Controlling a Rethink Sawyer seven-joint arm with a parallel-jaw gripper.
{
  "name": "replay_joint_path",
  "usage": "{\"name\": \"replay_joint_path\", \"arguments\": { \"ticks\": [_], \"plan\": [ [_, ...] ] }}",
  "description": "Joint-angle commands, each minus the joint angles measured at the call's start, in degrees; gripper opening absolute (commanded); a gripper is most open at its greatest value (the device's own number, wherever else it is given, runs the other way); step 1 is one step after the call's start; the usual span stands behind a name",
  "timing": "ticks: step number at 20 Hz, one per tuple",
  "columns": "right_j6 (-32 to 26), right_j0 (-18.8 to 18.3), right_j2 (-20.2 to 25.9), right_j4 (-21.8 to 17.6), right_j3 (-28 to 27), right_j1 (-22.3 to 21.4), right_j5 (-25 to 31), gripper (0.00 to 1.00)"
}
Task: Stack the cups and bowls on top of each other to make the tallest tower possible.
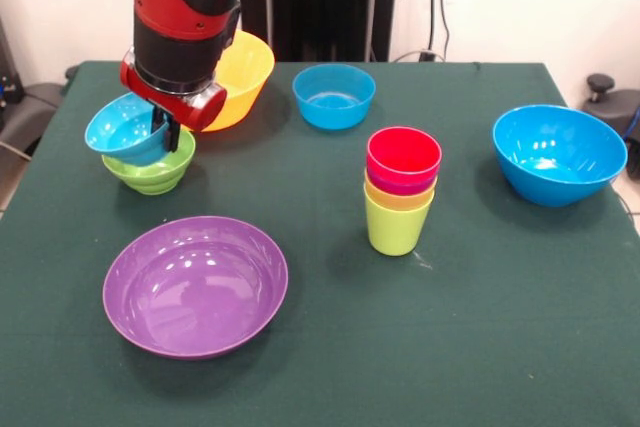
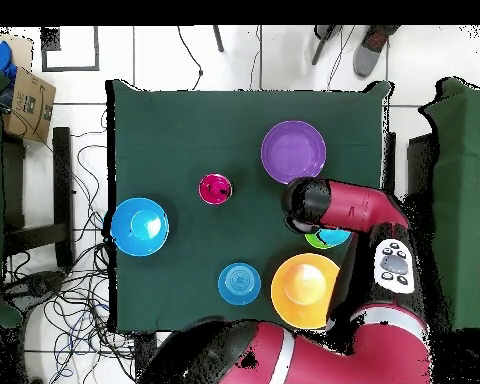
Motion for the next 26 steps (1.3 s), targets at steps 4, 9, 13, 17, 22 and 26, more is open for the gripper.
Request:
{"name": "replay_joint_path", "arguments": {
  "ticks": [4, 9, 13, 17, 22, 26],
  "plan": [
    [-6.24, -0.53, 7.01, -5.45, 0.41, 3.34, -4.42, 0.0],
    [-6.02, -0.62, 7.17, -5.55, 0.48, 3.2, -4.01, 0.0],
    [-5.56, -0.2, 6.86, -5.64, 0.55, 2.74, -3.07, 0.0],
    [-5.16, -0.28, 6.98, -5.68, 1.04, 2.66, -3.36, 0.0],
    [-6.29, -0.42, 7.29, -6.4, 1.41, 2.61, -3.65, 0.0],
    [-7.04, -0.5, 7.56, -6.51, 1.31, 2.3, -3.31, 1.0]
  ]
}}
